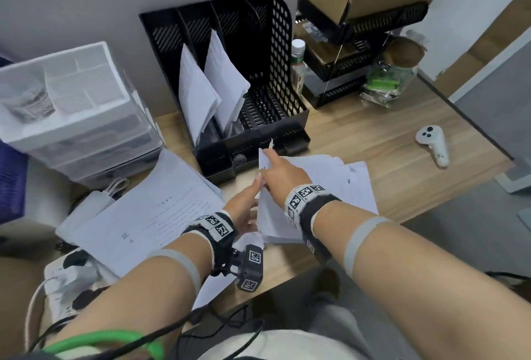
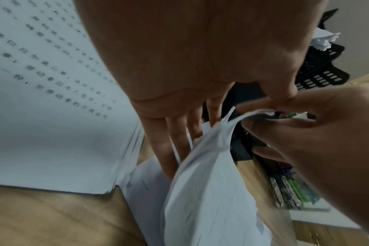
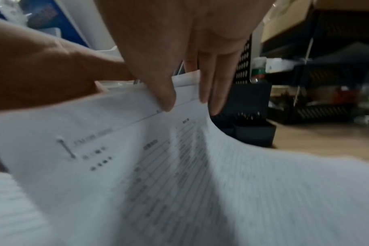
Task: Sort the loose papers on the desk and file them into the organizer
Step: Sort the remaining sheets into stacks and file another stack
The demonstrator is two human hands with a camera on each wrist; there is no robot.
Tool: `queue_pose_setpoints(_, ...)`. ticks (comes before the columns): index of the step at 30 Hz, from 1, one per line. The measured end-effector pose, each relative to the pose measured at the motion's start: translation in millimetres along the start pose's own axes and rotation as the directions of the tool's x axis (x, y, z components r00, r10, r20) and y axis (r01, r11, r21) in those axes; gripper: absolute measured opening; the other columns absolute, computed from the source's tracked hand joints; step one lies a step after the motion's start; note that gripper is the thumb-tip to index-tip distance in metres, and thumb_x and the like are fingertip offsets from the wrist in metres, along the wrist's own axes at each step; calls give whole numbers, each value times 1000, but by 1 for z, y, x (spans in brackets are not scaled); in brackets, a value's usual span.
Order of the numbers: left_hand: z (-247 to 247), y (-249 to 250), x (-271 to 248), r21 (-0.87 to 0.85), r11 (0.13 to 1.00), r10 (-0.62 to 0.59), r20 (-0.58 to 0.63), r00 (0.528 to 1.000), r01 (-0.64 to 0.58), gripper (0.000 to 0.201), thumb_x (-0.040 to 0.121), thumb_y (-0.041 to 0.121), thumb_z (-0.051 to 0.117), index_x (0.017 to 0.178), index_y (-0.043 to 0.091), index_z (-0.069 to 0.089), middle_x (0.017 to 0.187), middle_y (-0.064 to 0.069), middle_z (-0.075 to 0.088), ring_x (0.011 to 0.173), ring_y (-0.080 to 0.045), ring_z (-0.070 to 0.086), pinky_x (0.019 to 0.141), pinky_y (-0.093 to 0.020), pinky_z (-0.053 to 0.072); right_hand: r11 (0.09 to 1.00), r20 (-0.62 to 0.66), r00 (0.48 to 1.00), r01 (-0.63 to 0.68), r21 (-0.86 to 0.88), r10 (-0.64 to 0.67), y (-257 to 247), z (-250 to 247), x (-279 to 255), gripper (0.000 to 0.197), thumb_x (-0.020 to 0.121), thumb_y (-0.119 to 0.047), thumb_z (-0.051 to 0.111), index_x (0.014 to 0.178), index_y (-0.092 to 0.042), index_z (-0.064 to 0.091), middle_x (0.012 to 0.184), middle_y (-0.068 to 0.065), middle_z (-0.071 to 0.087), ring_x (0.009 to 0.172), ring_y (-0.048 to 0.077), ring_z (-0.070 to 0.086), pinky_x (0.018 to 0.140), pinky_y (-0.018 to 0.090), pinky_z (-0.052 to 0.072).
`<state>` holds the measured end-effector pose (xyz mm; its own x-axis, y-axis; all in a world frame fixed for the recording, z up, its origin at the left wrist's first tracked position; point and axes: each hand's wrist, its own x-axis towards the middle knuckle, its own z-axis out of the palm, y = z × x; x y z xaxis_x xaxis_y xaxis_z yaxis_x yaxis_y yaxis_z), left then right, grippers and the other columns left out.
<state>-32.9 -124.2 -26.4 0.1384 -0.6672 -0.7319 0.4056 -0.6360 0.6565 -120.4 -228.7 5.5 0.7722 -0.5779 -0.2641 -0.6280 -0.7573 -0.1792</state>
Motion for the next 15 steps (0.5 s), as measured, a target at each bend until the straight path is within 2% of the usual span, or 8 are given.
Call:
queue_pose_setpoints(2, -3, -4, 0, 14, 1000, 15, -4, 1000, -15, 63, 85, 78, 43, 123, 33, 64, 114, -3, 72, 101, -24, 67, 84, -39, 58, 993, 8, 1000, 4, 122, -5, 0, 9, -2, 81, 90, -8, 57, 153, -32, 13, 162, 8, 8, 87, 30, 62, 66, 36, 52)
queue_pose_setpoints(4, -8, -12, 3, 40, 998, 56, -28, 998, -55, 52, 90, 60, 57, 130, 28, 59, 119, -1, 73, 108, -24, 69, 92, -48, 57, 972, 54, 992, -125, 201, 116, 7, 15, -7, 91, 88, -1, 57, 154, -32, 3, 163, 2, -15, 79, 28, 58, 63, 33, 47)
queue_pose_setpoints(5, -9, -16, 5, 75, 995, 75, -43, 996, -72, 49, 92, 48, 63, 133, 24, 57, 122, -2, 72, 111, -27, 68, 95, -53, 56, 954, 92, 978, -202, 223, 185, 12, 19, -11, 90, 89, -2, 56, 155, -30, 1, 163, 3, -15, 88, 29, 61, 69, 34, 49)
queue_pose_setpoints(6, -9, -18, 5, 124, 989, 88, -66, 994, -79, 46, 93, 36, 66, 134, 20, 56, 126, -5, 70, 114, -30, 66, 97, -56, 54, 934, 143, 960, -270, 232, 242, 19, 23, -15, 87, 90, -5, 55, 155, -27, 2, 163, 5, -10, 105, 30, 60, 80, 36, 50)
queue_pose_setpoints(8, -11, -23, 13, 193, 978, 103, -128, 986, -77, 43, 93, 21, 66, 133, 14, 56, 130, -11, 67, 118, -35, 64, 99, -58, 52, 926, 265, 927, -322, 199, 266, 33, 32, -25, 84, 89, -17, 59, 154, -23, 6, 161, 9, 11, 133, 31, 45, 104, 41, 44)
queue_pose_setpoints(11, -14, -30, 35, 329, 940, 145, -134, 980, -94, 53, 78, 31, 65, 129, 16, 60, 127, -11, 68, 116, -36, 64, 100, -56, 52, 956, 337, 933, -206, 207, 128, 44, 41, -46, 95, 76, -40, 75, 150, -16, 20, 147, 11, 37, 133, 31, 42, 108, 43, 39)
queue_pose_setpoints(14, 0, -5, 22, 264, 957, 147, -88, 985, -119, 43, 82, 15, 61, 125, 15, 62, 121, -12, 70, 110, -33, 67, 97, -58, 54, 957, 315, 942, -188, 220, 113, 53, 50, -67, 121, 60, -59, 80, 152, -28, 7, 158, 4, 23, 145, 26, 25, 114, 47, 31)
queue_pose_setpoints(15, 7, 7, 15, 198, 972, 142, -69, 987, -126, 39, 87, 6, 58, 126, 13, 60, 120, -13, 70, 107, -31, 67, 95, -57, 55, 952, 306, 940, -221, 213, 149, 56, 52, -73, 120, 63, -56, 79, 152, -35, 1, 162, 2, 14, 148, 26, 18, 116, 49, 28)
